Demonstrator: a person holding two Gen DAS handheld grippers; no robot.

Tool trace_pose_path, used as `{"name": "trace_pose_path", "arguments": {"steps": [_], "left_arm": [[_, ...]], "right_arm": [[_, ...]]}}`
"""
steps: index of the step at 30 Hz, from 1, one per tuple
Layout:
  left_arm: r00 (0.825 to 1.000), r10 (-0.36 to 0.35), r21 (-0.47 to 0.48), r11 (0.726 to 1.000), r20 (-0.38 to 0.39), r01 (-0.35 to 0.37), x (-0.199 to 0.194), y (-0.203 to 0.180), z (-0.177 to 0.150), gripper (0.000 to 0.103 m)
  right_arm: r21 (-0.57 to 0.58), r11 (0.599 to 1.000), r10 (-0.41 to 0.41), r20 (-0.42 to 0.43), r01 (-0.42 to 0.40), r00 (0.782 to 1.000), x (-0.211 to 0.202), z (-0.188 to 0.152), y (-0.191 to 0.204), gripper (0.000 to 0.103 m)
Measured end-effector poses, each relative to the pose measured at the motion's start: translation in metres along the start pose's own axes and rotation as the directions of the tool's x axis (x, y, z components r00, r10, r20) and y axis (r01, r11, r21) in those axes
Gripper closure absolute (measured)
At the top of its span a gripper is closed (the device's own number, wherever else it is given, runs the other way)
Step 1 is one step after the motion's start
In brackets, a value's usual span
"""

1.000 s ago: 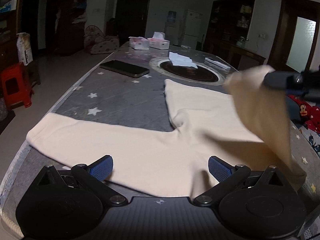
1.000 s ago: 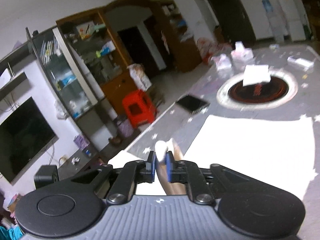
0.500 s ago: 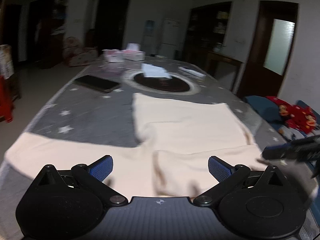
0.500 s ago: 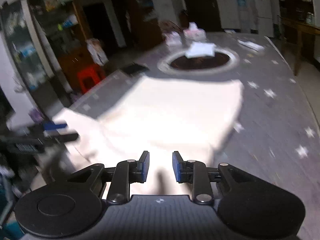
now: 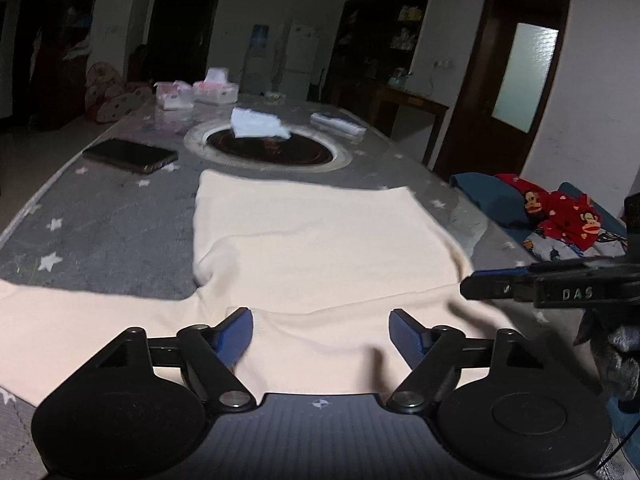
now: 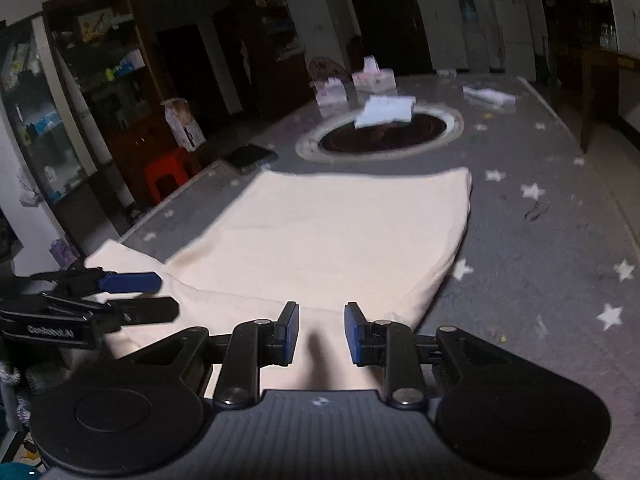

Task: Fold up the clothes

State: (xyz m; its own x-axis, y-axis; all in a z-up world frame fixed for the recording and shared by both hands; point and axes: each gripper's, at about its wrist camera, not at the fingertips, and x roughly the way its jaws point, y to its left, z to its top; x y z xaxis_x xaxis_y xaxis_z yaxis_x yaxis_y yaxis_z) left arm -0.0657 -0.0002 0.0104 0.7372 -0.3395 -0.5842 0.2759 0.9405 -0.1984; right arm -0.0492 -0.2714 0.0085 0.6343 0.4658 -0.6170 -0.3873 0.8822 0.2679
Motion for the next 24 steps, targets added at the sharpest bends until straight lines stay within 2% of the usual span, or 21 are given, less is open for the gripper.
{"name": "trace_pose_path", "arguments": {"steps": [4,7,10,12,14,18,21,23,24], "left_arm": [[0.999,0.044,0.002,0.999,-0.003,-0.044,0.001,0.009,-0.003,0.027],[0.998,0.064,-0.039,0.997,0.014,-0.063,-0.010,0.019,-0.005,0.027],[0.989,0.140,-0.088,0.987,0.053,-0.135,-0.026,0.034,-0.007,0.025],[0.974,0.217,-0.129,0.970,0.065,-0.208,-0.036,0.049,-0.009,0.025],[0.948,0.308,-0.170,0.941,0.077,-0.292,-0.046,0.065,-0.010,0.025],[0.869,0.491,-0.278,0.845,0.063,-0.457,-0.061,0.103,-0.013,0.024],[0.803,0.595,-0.353,0.757,0.026,-0.549,-0.068,0.132,-0.016,0.024],[0.777,0.630,-0.391,0.713,-0.006,-0.582,-0.069,0.150,-0.018,0.024],[0.773,0.634,-0.412,0.700,-0.019,-0.584,-0.069,0.158,-0.019,0.026]], "right_arm": [[0.012,1.000,-0.009,-0.014,0.009,1.000,0.006,-0.005,-0.004,0.079],[0.009,1.000,-0.014,-0.007,0.014,1.000,0.002,-0.005,-0.001,0.077],[-0.014,1.000,-0.015,-0.001,0.015,1.000,0.000,-0.005,0.005,0.065],[-0.038,0.999,-0.013,-0.001,0.013,1.000,0.000,-0.005,0.011,0.064],[-0.052,0.999,-0.009,0.000,0.009,1.000,-0.001,-0.004,0.016,0.050],[-0.078,0.997,0.003,0.012,-0.002,1.000,-0.005,-0.003,0.025,0.048],[-0.089,0.996,0.012,0.022,-0.010,1.000,-0.008,-0.002,0.030,0.048],[-0.091,0.996,0.015,0.025,-0.012,1.000,-0.010,-0.002,0.032,0.048],[-0.090,0.996,0.016,0.026,-0.014,1.000,-0.010,-0.002,0.032,0.048]]}}
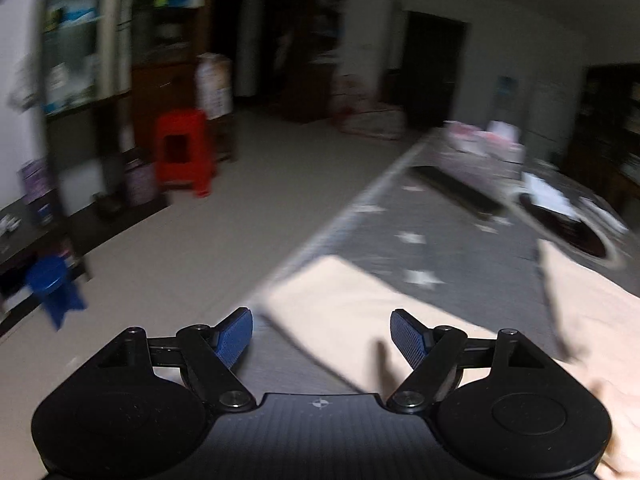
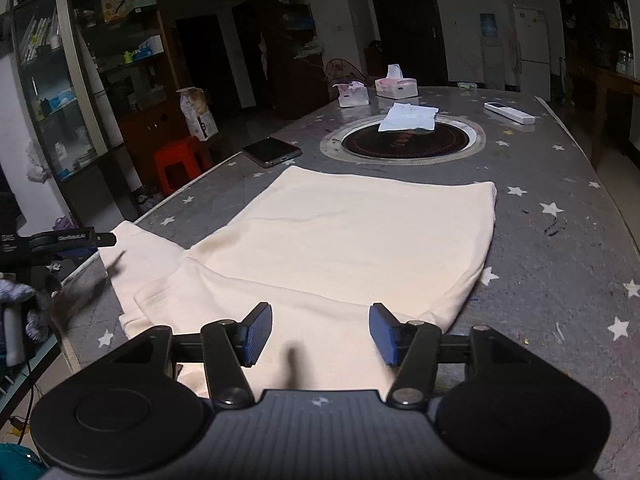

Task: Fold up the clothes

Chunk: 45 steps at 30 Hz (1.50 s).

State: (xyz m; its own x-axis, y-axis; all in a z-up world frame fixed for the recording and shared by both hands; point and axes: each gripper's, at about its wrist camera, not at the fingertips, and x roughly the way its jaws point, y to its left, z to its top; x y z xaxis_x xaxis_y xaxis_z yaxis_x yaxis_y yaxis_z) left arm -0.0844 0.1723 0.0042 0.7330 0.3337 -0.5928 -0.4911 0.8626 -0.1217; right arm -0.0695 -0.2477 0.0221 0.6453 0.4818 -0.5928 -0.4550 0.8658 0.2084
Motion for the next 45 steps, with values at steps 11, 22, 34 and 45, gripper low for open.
{"name": "trace_pose_path", "arguments": {"steps": [11,22,34,45], "left_arm": [[0.999,-0.041,-0.019,0.999,-0.003,0.041,0.020,0.009,0.007,0.082],[0.883,-0.468,-0.001,0.883,0.034,0.468,-0.052,-0.058,0.032,0.092],[0.529,-0.831,0.137,0.512,-0.169,0.848,-0.106,-0.196,-0.003,0.093],[0.496,-0.772,0.171,0.468,-0.397,0.867,-0.086,-0.218,-0.057,0.066]], "right_arm": [[0.030,0.999,-0.015,0.015,0.015,1.000,-0.009,-0.005,-0.003,0.048],[0.085,0.996,-0.038,0.055,0.033,0.998,-0.022,-0.011,-0.018,0.048],[0.188,0.979,-0.105,0.102,0.084,0.989,-0.047,-0.029,-0.052,0.048],[0.206,0.974,-0.120,0.123,0.093,0.985,-0.054,-0.029,-0.062,0.048]]}}
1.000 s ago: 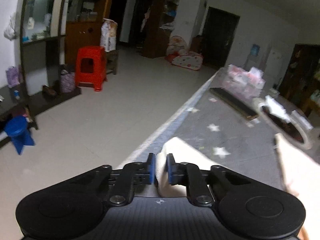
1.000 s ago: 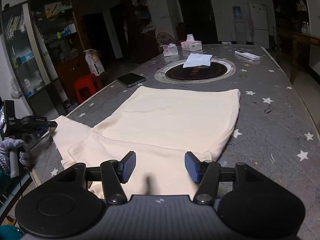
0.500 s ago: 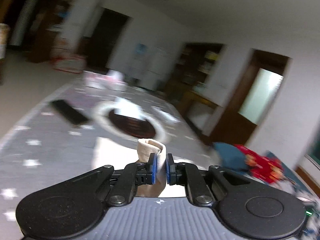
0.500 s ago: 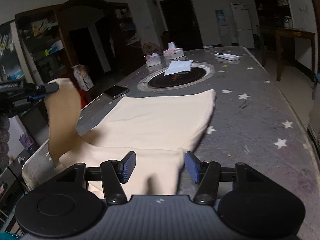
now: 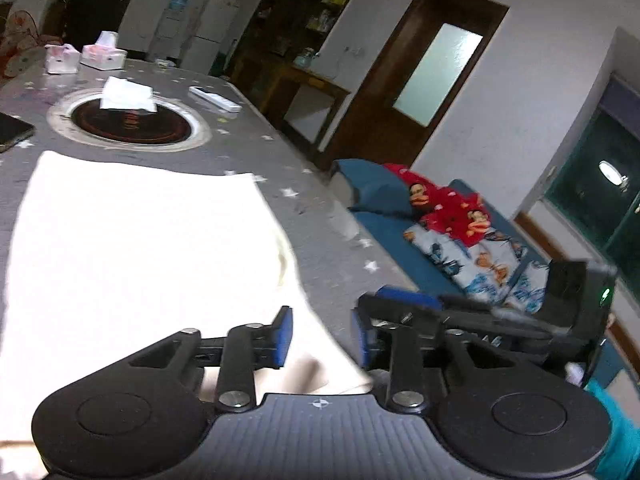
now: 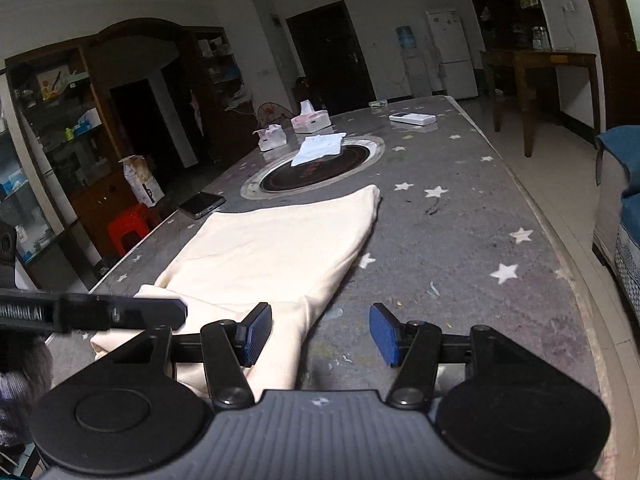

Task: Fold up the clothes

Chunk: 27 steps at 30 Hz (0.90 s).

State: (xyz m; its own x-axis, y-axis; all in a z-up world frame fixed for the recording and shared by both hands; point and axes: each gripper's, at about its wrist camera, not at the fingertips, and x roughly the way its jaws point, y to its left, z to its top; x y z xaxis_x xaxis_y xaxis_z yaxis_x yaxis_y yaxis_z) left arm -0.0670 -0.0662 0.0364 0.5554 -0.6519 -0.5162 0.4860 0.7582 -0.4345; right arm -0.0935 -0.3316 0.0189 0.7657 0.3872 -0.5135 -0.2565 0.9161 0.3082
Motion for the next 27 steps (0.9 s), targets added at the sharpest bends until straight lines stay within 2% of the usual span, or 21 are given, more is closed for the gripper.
{"name": "trace_pose_path", "arguments": {"steps": [4,10,12,17,23,25,27], "left_arm": [[0.992,0.119,-0.022,0.993,0.036,-0.118,-0.023,0.027,-0.002,0.066],[0.958,0.284,-0.079,0.957,0.034,-0.281,-0.041,0.074,-0.004,0.069],[0.956,0.292,-0.113,0.951,0.018,-0.288,-0.044,0.087,-0.011,0.071],[0.958,0.286,-0.103,0.954,0.029,-0.282,-0.052,0.093,-0.013,0.073],[0.964,0.263,0.064,0.962,0.030,-0.264,-0.064,0.068,-0.013,0.069],[0.965,0.262,0.150,0.953,0.018,-0.262,-0.067,0.057,-0.017,0.063],[0.959,0.282,0.260,0.926,0.004,-0.273,-0.072,0.046,-0.025,0.060]], "right_arm": [[-0.052,0.997,0.048,-0.015,-0.049,0.999,0.009,0.004,0.017,0.050],[-0.141,0.979,0.135,-0.072,-0.144,0.988,0.034,0.004,0.048,0.057],[-0.167,0.971,0.155,-0.100,-0.171,0.983,0.044,0.002,0.057,0.059],[-0.199,0.964,0.141,-0.183,-0.177,0.973,0.065,-0.006,0.066,0.064],[-0.273,0.945,0.131,-0.194,-0.181,0.972,0.054,-0.008,0.075,0.064],[-0.302,0.937,0.108,-0.220,-0.173,0.969,0.056,-0.014,0.076,0.065],[-0.338,0.926,0.098,-0.220,-0.170,0.971,0.053,-0.017,0.078,0.065]]}}
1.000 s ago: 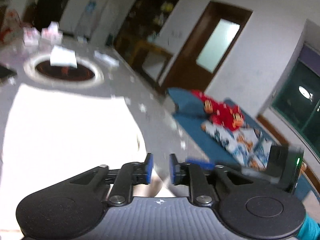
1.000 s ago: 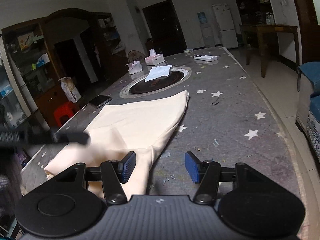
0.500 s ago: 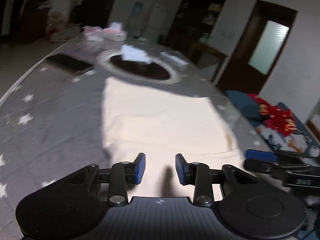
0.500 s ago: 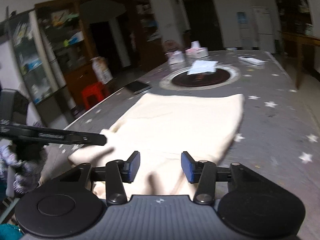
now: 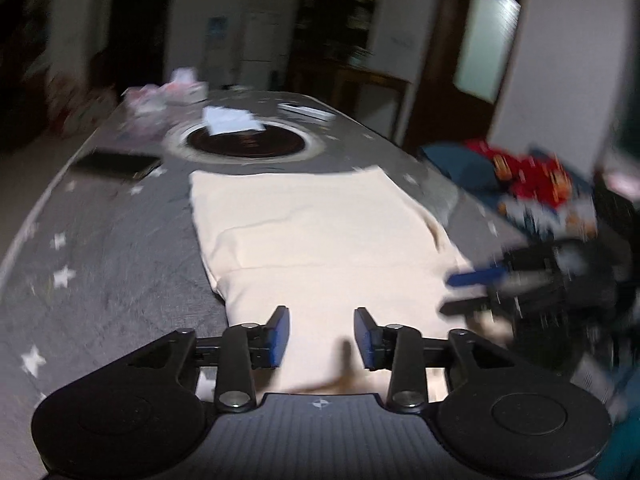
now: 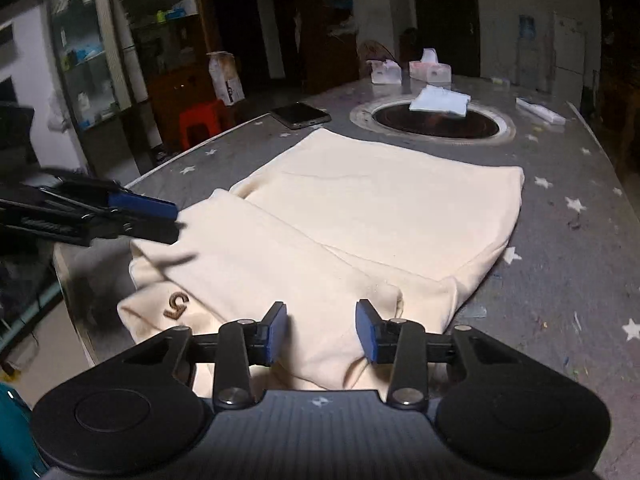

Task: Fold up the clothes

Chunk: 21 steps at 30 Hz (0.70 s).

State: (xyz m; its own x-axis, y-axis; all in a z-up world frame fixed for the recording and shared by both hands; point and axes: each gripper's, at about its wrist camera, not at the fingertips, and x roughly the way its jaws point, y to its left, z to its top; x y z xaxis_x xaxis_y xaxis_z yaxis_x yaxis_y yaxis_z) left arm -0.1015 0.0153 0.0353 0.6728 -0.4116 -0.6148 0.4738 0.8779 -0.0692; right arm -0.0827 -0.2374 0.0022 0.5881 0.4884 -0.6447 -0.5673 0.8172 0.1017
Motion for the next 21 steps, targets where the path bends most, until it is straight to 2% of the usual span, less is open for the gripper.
{"name": "trace_pose_path", "arguments": {"steps": [3,7,13,16,17,19,21], "left_arm": [[1.000,0.022,0.175,0.984,-0.018,-0.019,-0.011,-0.015,-0.011,0.054],[1.000,0.013,0.365,0.931,-0.028,-0.002,-0.019,-0.032,-0.028,0.051],[1.000,-0.012,0.524,0.852,-0.007,0.014,-0.004,-0.056,-0.045,0.051],[0.999,-0.033,0.546,0.837,0.008,0.023,0.004,-0.062,-0.045,0.052],[0.999,-0.044,0.549,0.835,0.010,0.031,0.005,-0.063,-0.045,0.053],[0.998,-0.065,0.555,0.831,0.013,0.047,0.007,-0.064,-0.045,0.071],[0.997,-0.074,0.538,0.841,0.016,0.054,0.009,-0.062,-0.042,0.081]], "right_arm": [[-0.043,0.999,-0.009,-0.010,0.008,1.000,-0.006,0.000,0.006,0.065],[-0.108,0.994,-0.026,-0.033,0.022,0.999,-0.017,-0.003,0.012,0.065],[-0.201,0.979,-0.054,-0.054,0.042,0.997,-0.034,-0.006,0.021,0.064],[-0.247,0.968,-0.067,-0.059,0.051,0.996,-0.042,-0.008,0.025,0.063],[-0.265,0.963,-0.070,-0.061,0.051,0.996,-0.045,-0.009,0.027,0.059],[-0.313,0.948,-0.081,-0.058,0.059,0.995,-0.051,-0.012,0.032,0.050],[-0.358,0.932,-0.087,-0.059,0.060,0.995,-0.053,-0.016,0.036,0.049]]}}
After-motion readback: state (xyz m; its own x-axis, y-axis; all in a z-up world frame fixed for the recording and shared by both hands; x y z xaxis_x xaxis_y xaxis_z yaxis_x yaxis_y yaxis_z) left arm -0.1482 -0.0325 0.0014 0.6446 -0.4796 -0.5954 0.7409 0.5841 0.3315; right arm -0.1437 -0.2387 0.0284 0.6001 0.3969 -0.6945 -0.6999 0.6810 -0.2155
